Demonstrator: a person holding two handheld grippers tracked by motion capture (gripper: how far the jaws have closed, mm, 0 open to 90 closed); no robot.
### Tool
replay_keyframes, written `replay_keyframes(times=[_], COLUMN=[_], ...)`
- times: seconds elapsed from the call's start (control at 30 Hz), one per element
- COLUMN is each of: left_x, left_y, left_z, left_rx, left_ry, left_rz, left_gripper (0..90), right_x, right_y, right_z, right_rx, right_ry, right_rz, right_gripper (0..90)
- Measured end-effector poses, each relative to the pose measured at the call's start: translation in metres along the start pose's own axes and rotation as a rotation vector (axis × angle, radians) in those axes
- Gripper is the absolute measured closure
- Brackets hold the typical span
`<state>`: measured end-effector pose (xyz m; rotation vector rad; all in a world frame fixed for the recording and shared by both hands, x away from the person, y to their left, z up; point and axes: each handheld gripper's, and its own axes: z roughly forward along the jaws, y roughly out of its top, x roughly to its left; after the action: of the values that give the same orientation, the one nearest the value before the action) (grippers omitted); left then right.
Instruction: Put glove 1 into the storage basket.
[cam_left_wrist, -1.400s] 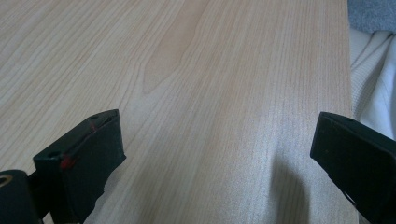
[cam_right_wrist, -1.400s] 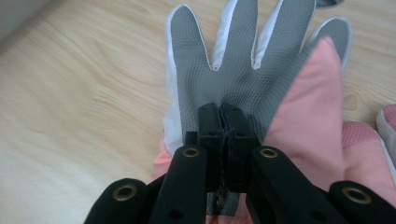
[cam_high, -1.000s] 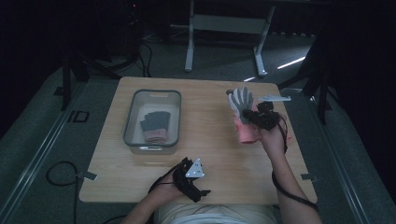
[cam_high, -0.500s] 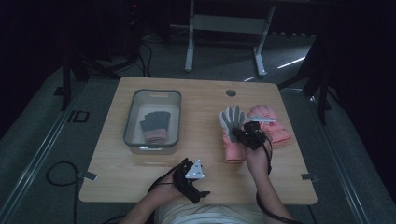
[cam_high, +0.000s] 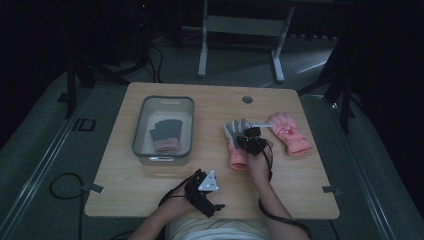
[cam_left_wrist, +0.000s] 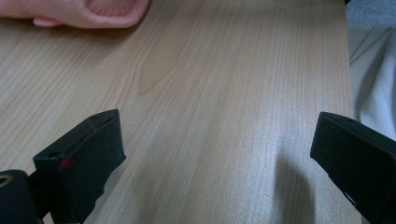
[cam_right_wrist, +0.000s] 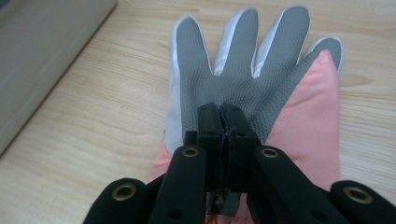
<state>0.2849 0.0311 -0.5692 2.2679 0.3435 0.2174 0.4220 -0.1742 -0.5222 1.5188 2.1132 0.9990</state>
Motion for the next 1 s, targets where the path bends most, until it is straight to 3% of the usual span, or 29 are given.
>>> replay_keyframes(times=[0.13, 0.27, 0.57, 0.77, 0.9, 0.97, 1.0], left_x=[0.000, 0.000, 0.000, 0.000, 0.000, 0.000, 0.000], left_y=[0.000, 0.000, -0.001, -0.001, -0.001, -0.001, -0.001], left_z=[0.001, 0.002, 0.001, 0.001, 0.001, 0.001, 0.001], left_rx=[0.006, 0.007, 0.005, -0.002, 0.000, -0.001, 0.002], left_ry=[-0.008, -0.005, -0.010, -0.012, -0.013, -0.012, -0.011], left_rz=[0.003, 0.004, 0.006, 0.003, 0.000, -0.001, -0.001], left_gripper=[2.2, 2.2, 2.3, 2.3, 2.3, 2.3, 2.2], right_x=[0.001, 0.005, 0.005, -0.005, -0.030, -0.043, -0.055], right_y=[-0.001, -0.004, 0.002, 0.014, 0.023, 0.025, 0.025], right_z=[0.017, 0.025, 0.023, -0.013, -0.041, -0.049, -0.055], right_rx=[0.028, 0.032, 0.020, -0.073, -0.129, -0.129, -0.134], right_ry=[0.006, -0.020, -0.021, 0.021, 0.045, 0.018, 0.029], right_rz=[0.033, 0.030, 0.056, 0.040, -0.023, -0.057, -0.062], right_gripper=[86.7, 85.1, 77.7, 70.2, 66.2, 61.9, 59.1])
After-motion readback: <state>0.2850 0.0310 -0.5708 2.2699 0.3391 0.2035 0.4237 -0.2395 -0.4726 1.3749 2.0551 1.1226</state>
